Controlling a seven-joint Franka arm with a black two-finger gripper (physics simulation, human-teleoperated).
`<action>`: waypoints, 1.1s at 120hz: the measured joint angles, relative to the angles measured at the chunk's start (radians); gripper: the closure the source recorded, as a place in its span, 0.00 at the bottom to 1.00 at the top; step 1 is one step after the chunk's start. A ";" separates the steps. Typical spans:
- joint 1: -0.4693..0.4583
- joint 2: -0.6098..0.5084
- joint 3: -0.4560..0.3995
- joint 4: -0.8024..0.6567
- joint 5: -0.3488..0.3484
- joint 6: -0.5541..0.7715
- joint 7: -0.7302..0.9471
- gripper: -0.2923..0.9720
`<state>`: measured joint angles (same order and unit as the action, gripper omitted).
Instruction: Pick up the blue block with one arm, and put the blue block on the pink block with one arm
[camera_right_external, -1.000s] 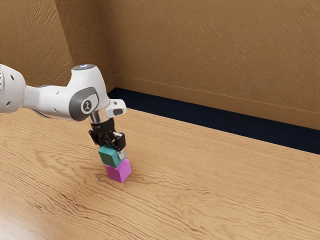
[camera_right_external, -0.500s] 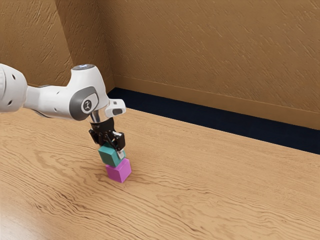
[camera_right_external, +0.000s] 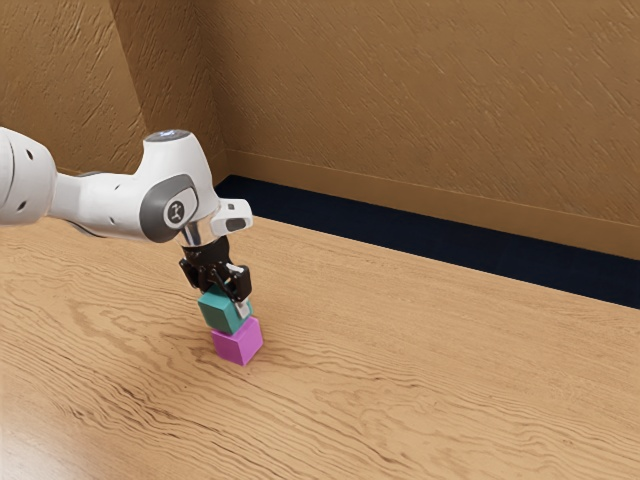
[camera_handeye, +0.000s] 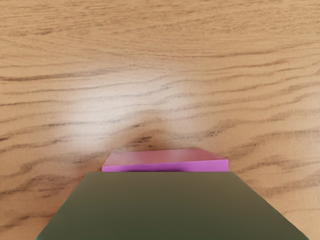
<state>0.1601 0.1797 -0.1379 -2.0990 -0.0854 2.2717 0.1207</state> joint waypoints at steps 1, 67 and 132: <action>0.000 0.000 0.000 0.000 0.000 0.000 0.000 0.51; 0.000 0.000 0.000 0.000 -0.008 0.013 -0.004 0.51; 0.000 -0.002 0.000 -0.002 -0.022 0.015 -0.039 0.50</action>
<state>0.1599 0.1779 -0.1382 -2.1010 -0.1074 2.2871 0.0818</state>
